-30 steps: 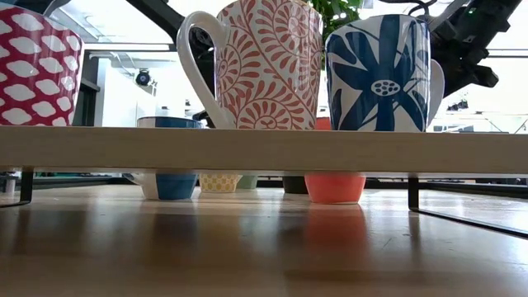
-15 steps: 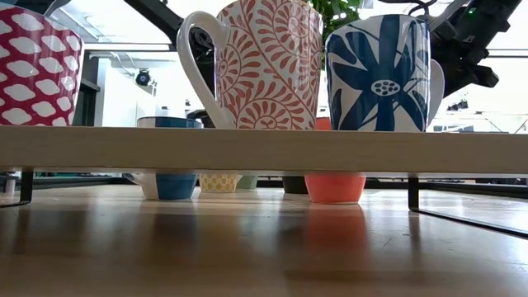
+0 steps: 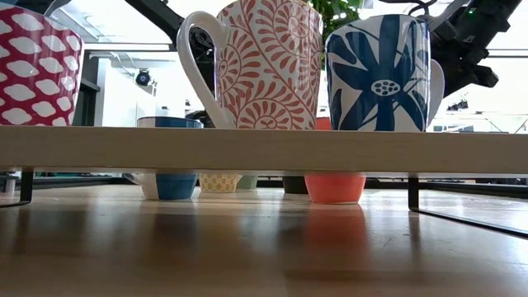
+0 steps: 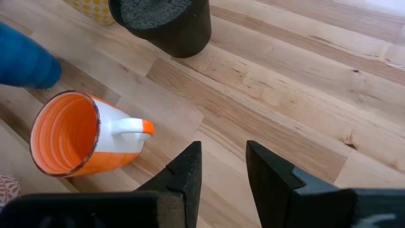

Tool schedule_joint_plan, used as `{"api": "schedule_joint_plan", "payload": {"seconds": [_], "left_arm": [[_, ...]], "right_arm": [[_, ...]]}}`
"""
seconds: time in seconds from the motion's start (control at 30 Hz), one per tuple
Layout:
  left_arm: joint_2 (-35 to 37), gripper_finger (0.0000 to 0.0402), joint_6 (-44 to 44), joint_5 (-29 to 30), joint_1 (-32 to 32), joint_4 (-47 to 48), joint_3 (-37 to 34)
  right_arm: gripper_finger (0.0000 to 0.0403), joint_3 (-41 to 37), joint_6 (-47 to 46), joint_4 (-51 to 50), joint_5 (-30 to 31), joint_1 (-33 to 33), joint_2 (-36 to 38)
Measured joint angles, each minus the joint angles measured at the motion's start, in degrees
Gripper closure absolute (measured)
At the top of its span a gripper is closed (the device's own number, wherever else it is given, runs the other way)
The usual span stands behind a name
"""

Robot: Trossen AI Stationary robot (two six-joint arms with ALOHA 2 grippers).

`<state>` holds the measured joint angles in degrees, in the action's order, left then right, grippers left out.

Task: Place coffee mugs
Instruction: Put the green mug on the shelf

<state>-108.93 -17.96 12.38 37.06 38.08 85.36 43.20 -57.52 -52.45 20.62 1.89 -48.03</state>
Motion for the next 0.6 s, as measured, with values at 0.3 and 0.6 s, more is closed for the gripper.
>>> {"api": "schedule_joint_plan", "payload": {"seconds": [0.3, 0.6], "left_arm": [[-1.26, 0.0273, -0.47, -0.2, -1.31, -1.35, -0.35], [-1.9, 0.0273, -0.55, -0.28, -2.09, -1.41, -0.35]], "right_arm": [[0.03, 0.0, 0.13, 0.0, -0.14, 0.02, 0.0], [0.03, 0.0, 0.13, 0.0, -1.96, 0.02, 0.02]]}}
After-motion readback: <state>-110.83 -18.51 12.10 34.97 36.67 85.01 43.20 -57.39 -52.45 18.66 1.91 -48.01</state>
